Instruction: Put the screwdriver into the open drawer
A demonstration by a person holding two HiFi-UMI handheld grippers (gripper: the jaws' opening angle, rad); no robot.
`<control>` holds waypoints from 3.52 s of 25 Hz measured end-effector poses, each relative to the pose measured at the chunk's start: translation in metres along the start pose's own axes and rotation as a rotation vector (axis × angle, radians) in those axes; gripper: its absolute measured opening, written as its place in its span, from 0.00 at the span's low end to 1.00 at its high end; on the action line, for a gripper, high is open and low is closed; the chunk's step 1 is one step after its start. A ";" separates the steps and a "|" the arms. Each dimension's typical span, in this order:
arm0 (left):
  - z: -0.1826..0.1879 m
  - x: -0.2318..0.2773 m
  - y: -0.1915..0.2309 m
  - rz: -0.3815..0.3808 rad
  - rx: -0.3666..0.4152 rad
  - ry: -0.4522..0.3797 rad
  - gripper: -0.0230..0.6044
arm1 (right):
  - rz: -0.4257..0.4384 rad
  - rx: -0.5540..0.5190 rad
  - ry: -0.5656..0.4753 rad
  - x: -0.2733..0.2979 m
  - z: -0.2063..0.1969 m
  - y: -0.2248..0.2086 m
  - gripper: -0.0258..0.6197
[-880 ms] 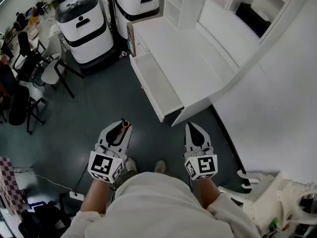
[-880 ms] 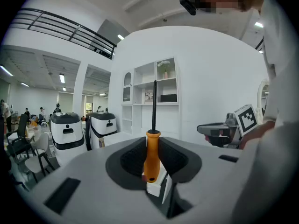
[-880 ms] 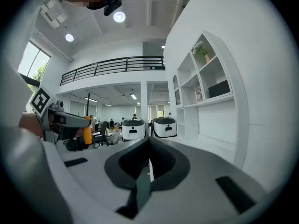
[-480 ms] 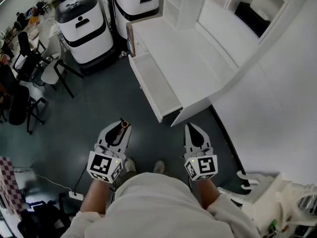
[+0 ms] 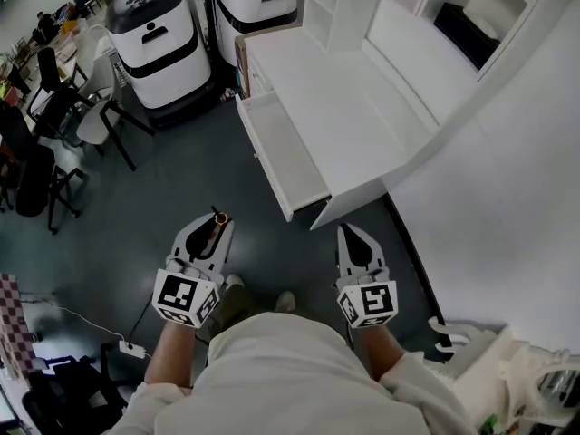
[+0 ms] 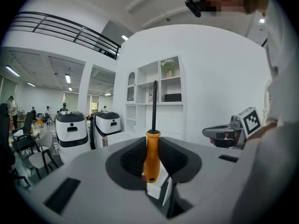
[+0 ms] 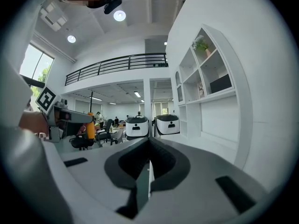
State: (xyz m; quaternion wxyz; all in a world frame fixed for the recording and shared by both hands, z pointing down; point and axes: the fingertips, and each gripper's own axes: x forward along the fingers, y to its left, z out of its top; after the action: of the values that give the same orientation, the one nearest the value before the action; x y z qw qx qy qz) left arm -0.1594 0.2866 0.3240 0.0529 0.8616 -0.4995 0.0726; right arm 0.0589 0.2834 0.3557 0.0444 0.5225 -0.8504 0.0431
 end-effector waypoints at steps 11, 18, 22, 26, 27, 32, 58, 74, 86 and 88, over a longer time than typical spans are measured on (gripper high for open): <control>-0.002 0.041 0.026 -0.017 -0.009 -0.005 0.16 | -0.012 -0.012 0.022 0.031 -0.001 -0.016 0.04; -0.002 0.088 0.066 -0.058 -0.011 0.003 0.16 | -0.062 -0.013 0.051 0.076 0.000 -0.031 0.04; -0.003 0.118 0.096 -0.087 -0.017 0.013 0.16 | -0.087 -0.010 0.064 0.113 0.002 -0.035 0.04; 0.000 0.148 0.129 -0.125 -0.018 0.023 0.16 | -0.117 -0.005 0.075 0.154 0.009 -0.037 0.04; 0.001 0.155 0.139 -0.135 -0.018 0.024 0.16 | -0.127 -0.004 0.076 0.165 0.011 -0.037 0.04; 0.004 0.187 0.182 -0.193 -0.017 0.035 0.16 | -0.171 -0.003 0.075 0.217 0.026 -0.031 0.04; -0.007 0.325 0.244 -0.214 0.086 0.126 0.16 | -0.181 0.034 0.102 0.310 0.027 -0.099 0.04; -0.056 0.405 0.221 -0.341 0.468 0.283 0.16 | -0.243 0.096 0.133 0.306 -0.001 -0.155 0.04; -0.109 0.455 0.195 -0.541 0.721 0.379 0.16 | -0.366 0.156 0.157 0.278 -0.028 -0.179 0.04; -0.119 0.459 0.192 -0.577 0.767 0.396 0.16 | -0.383 0.166 0.159 0.275 -0.031 -0.181 0.04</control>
State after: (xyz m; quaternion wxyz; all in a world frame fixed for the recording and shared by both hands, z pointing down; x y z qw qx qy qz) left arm -0.1095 -0.1804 0.5261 -0.1556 0.8914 -0.1597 0.3945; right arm 0.0974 -0.0380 0.4247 0.0757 0.6712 -0.7230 0.1448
